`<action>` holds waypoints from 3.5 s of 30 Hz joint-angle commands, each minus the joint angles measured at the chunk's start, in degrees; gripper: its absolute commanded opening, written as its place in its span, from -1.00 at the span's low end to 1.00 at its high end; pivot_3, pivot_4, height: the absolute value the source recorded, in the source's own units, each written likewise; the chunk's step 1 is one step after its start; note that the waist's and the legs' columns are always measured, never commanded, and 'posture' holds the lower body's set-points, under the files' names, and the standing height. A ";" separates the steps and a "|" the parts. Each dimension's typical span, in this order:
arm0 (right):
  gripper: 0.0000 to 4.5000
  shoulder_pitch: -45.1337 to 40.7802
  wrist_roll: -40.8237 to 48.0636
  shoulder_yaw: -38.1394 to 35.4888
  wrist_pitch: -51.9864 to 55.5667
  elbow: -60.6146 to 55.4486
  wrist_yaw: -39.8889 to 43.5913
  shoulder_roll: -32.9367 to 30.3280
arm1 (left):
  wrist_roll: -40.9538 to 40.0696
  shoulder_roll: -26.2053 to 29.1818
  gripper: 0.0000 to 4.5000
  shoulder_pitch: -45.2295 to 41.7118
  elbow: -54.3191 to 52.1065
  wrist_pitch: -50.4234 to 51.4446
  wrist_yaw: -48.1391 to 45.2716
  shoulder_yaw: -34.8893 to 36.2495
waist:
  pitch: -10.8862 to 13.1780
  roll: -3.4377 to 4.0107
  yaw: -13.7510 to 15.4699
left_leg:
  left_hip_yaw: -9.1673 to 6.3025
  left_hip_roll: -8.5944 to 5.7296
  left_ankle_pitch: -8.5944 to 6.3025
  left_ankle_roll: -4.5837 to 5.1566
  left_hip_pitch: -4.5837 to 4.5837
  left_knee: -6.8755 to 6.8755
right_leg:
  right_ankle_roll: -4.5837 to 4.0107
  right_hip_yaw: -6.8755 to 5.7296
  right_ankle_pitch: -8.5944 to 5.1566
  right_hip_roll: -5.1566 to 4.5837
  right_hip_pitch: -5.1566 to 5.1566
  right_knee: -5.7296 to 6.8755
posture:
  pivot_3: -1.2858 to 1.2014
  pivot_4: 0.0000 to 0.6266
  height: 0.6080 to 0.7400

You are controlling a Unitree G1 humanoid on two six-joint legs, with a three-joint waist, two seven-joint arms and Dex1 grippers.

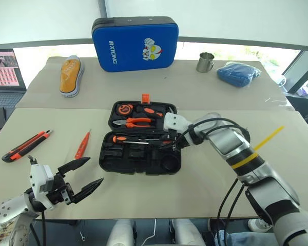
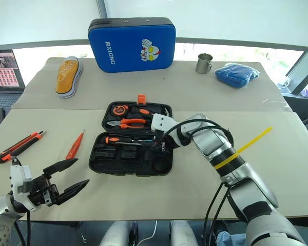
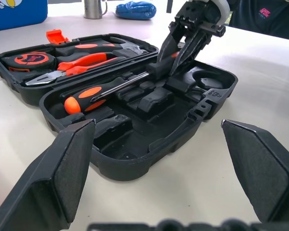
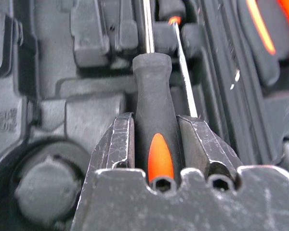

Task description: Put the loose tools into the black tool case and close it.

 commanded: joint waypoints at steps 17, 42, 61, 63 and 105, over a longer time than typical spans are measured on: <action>-0.32 -2.64 -3.30 -0.77 -0.96 3.78 0.45 5.41 | 0.32 0.06 1.00 -0.07 -1.18 -1.52 0.41 -0.22 | 0.00 0.00 -0.35 | 0.00 0.02 0.00 0.00 0.01 -0.03 | -0.04 0.00 0.02 0.06 -0.03 0.01 | 0.03 -0.52 1.00; -0.96 5.93 2.97 -10.42 -22.06 10.51 -1.45 12.37 | 1.13 0.62 1.00 -1.80 0.96 -1.42 1.18 0.08 | 0.01 0.01 -1.18 | -0.06 0.04 0.02 -0.03 0.01 -0.04 | -0.05 -0.06 0.04 0.01 -0.03 0.04 | 0.03 -0.52 1.00; -0.96 5.56 1.29 -9.48 -27.28 15.82 0.62 14.20 | 2.24 -0.23 1.00 1.10 -0.38 -1.89 4.13 1.92 | -0.02 0.02 -1.45 | -0.19 0.14 0.01 -0.04 0.38 -0.08 | -0.10 -0.05 0.06 0.00 0.23 0.09 | 0.03 -0.52 1.00; -0.96 6.45 6.88 -14.14 -27.05 11.52 1.21 14.98 | 1.61 -0.85 1.00 2.17 -0.18 -2.04 5.16 3.48 | -0.01 0.01 -1.43 | -0.21 0.16 0.01 -0.04 0.36 -0.08 | -0.10 -0.05 0.07 0.01 0.20 0.09 | 0.03 -0.52 1.00; 1.00 38.73 30.36 -32.44 -37.02 -17.35 6.18 6.52 | 0.43 6.56 0.53 -27.72 7.81 50.74 49.41 -7.01 | 0.15 -0.17 0.29 | -0.22 0.08 -0.12 -0.30 1.00 -0.13 | -0.09 0.00 0.07 0.11 0.89 -0.03 | 0.03 -0.52 1.00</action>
